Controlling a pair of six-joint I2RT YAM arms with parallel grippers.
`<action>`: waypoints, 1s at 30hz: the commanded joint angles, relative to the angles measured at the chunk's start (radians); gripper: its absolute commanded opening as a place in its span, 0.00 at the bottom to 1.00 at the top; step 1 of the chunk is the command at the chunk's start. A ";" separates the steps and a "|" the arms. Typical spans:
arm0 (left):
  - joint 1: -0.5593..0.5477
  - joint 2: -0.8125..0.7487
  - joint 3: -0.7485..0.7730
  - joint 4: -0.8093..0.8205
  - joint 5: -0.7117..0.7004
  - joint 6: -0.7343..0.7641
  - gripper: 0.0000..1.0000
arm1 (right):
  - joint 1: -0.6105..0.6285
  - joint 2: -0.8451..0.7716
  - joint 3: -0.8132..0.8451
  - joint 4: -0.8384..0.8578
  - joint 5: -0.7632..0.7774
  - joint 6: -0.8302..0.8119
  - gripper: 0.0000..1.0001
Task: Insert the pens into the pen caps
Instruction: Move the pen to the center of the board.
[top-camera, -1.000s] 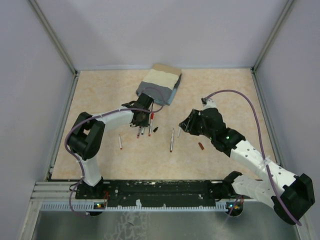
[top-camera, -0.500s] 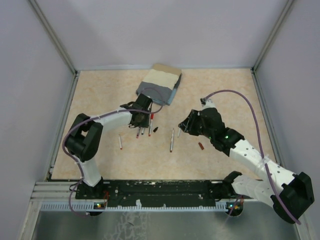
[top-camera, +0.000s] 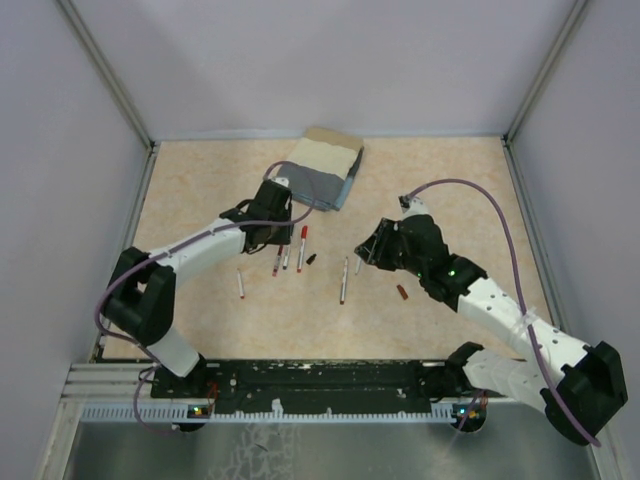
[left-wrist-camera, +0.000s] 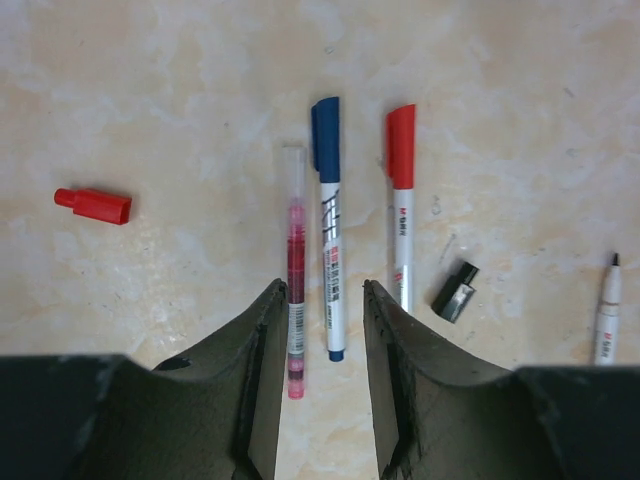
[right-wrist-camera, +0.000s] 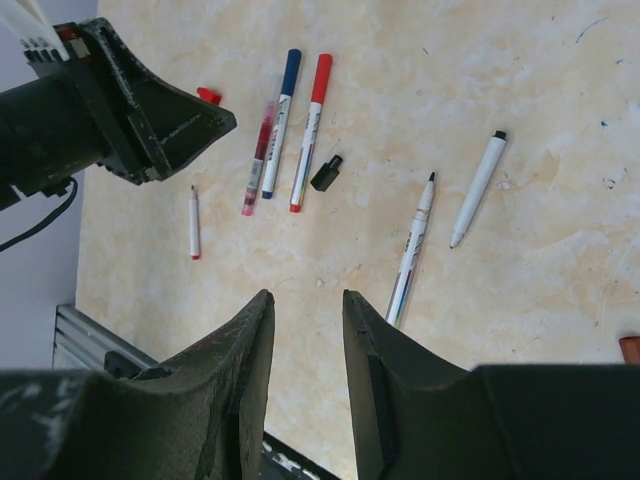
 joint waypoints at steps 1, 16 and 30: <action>0.029 0.059 0.008 -0.061 -0.030 0.000 0.41 | 0.000 0.003 -0.001 0.046 -0.009 0.007 0.34; 0.037 0.140 0.007 -0.063 0.048 0.003 0.39 | 0.000 0.021 0.001 0.051 -0.019 0.007 0.33; 0.039 0.201 0.029 -0.087 0.033 -0.002 0.28 | 0.000 0.026 0.004 0.052 -0.022 0.007 0.33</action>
